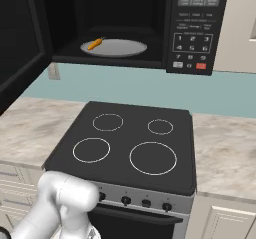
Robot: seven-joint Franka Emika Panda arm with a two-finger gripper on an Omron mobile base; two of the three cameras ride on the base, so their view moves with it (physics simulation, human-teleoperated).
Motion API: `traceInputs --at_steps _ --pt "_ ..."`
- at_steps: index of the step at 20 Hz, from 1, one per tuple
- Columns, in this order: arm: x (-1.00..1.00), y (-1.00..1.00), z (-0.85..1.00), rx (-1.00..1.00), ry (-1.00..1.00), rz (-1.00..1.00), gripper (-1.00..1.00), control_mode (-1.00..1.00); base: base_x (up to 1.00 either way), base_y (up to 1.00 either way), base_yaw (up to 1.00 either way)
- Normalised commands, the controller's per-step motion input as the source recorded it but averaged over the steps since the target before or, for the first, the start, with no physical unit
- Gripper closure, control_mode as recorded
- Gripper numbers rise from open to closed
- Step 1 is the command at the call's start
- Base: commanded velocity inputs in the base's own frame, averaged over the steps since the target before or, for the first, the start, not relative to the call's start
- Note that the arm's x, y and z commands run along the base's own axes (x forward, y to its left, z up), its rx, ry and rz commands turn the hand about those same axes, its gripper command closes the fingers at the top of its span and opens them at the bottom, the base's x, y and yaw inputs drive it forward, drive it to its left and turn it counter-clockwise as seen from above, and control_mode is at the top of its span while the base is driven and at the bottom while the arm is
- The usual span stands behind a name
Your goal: Close the microwave door.
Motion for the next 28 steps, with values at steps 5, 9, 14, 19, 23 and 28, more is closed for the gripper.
traceInputs --at_steps 5,9,14,19,23,28 --pt "0.00 -1.00 0.00 0.00 0.01 -0.03 -1.00 -1.00 0.00 0.00 0.00" --pt "0.23 -1.00 0.00 0.00 0.07 -0.01 -1.00 -1.00 0.00 0.00 0.00" --pt "0.42 -1.00 0.03 0.00 0.15 -0.01 -1.00 -1.00 0.00 0.00 0.00" --pt "0.56 -1.00 0.13 0.00 0.18 0.00 -1.00 -1.00 0.00 0.00 0.00" --pt "0.69 -0.90 0.26 0.00 0.18 0.00 -1.00 -1.00 0.00 0.00 0.00" --pt "0.91 -0.59 0.09 0.00 0.10 0.00 -1.00 -1.00 0.00 0.00 0.00"
